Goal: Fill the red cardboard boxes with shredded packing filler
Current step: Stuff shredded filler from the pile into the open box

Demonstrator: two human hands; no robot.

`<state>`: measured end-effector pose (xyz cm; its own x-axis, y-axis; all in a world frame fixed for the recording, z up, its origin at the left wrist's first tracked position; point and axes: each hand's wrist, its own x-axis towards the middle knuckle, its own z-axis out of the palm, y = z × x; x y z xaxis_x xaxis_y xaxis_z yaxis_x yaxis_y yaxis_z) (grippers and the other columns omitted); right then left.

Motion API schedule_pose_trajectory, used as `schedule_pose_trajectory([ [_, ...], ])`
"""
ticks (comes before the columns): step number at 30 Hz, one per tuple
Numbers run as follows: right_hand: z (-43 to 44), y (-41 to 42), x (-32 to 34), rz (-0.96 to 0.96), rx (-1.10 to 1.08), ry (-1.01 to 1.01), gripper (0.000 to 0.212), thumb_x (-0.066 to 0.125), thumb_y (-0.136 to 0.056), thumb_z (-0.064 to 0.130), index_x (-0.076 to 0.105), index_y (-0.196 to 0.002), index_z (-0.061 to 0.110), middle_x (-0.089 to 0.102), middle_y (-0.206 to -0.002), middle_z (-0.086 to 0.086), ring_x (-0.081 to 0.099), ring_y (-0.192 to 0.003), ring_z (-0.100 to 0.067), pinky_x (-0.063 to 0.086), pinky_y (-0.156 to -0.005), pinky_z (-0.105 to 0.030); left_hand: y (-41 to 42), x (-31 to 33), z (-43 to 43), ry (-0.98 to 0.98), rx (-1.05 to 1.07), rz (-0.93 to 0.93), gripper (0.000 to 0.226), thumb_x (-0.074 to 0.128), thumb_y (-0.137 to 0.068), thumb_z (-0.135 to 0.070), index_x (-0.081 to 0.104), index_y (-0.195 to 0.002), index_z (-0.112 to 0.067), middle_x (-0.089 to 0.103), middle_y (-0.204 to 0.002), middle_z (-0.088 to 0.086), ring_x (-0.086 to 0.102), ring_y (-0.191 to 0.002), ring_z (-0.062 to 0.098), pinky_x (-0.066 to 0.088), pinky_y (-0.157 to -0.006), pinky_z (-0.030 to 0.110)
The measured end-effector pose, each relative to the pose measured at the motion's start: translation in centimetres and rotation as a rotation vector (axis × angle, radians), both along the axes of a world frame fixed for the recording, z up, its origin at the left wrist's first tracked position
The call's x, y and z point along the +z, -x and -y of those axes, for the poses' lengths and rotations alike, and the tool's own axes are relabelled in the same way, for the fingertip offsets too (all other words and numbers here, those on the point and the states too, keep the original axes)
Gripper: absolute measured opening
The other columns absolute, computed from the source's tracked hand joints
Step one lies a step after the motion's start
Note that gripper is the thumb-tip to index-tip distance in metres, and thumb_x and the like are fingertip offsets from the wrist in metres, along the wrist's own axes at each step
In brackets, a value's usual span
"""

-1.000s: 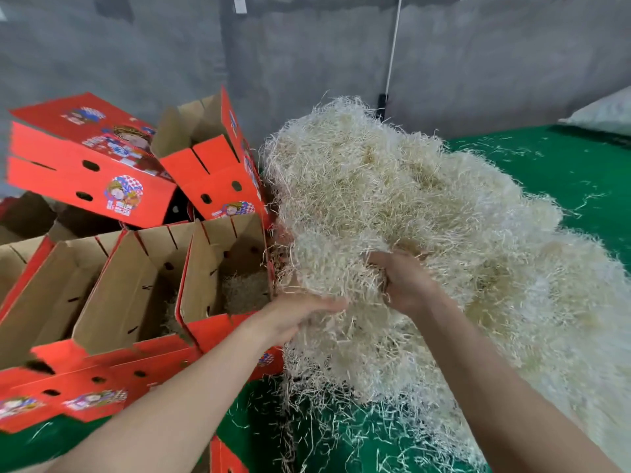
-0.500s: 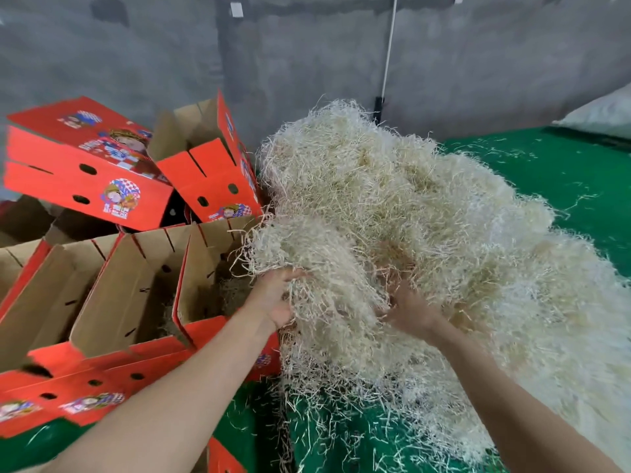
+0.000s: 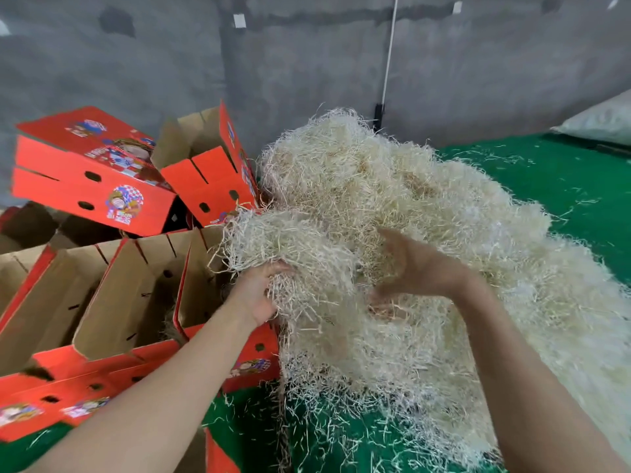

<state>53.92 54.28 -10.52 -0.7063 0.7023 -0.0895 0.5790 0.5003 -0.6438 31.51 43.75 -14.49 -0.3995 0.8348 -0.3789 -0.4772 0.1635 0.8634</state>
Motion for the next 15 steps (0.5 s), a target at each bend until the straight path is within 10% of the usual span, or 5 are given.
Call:
schedule_pose_trajectory([
  [4, 3.1, 5.9, -0.9, -0.334, 0.13, 0.196, 0.143, 0.085, -0.047, 0.045, -0.024, -0.141, 0.036, -0.011, -0.154, 0.007, 0.001, -0.14, -0.014, 0.006, -0.111, -0.035, -1.2, 1.0, 0.4, -0.09, -0.042, 0.081, 0.014, 0.062, -0.061, -0.003, 0.072, -0.054, -0.01, 0.07, -0.07, 0.013, 0.068, -0.059, 0.026, 0.056, -0.051, 0.032],
  [9, 3.8, 8.0, -10.0, 0.119, -0.124, 0.008, 0.041, 0.063, -0.084, 0.016, 0.046, -0.118, -0.001, 0.04, -0.137, -0.014, 0.056, -0.102, -0.021, 0.049, -0.088, -0.027, -0.5, 3.2, 0.8, -0.103, 0.075, 0.089, 0.024, 0.044, -0.089, -0.005, 0.054, -0.068, -0.009, 0.062, -0.056, 0.008, 0.062, -0.046, 0.021, 0.054, -0.047, 0.031],
  [11, 2.9, 5.7, -12.3, 0.295, -0.147, -0.093, 0.036, 0.05, -0.091, 0.011, 0.045, -0.125, -0.001, 0.055, -0.113, -0.013, 0.056, -0.079, -0.016, 0.053, -0.073, -0.024, 0.5, 4.0, 1.1, -0.127, 0.086, 0.082, 0.032, 0.039, -0.092, -0.011, 0.058, -0.066, -0.01, 0.062, -0.049, 0.005, 0.062, -0.042, 0.019, 0.052, -0.04, 0.03],
  [15, 1.2, 1.5, -12.4, 0.494, -0.055, 0.079, 0.036, 0.047, -0.095, 0.015, 0.045, -0.128, 0.0, 0.056, -0.105, -0.007, 0.058, -0.092, -0.016, 0.048, -0.077, -0.018, 1.2, 4.7, 1.7, -0.16, 0.029, -0.007, 0.066, 0.035, -0.093, -0.003, 0.06, -0.033, -0.013, 0.056, -0.039, 0.001, 0.057, -0.035, 0.014, 0.049, -0.035, 0.024],
])
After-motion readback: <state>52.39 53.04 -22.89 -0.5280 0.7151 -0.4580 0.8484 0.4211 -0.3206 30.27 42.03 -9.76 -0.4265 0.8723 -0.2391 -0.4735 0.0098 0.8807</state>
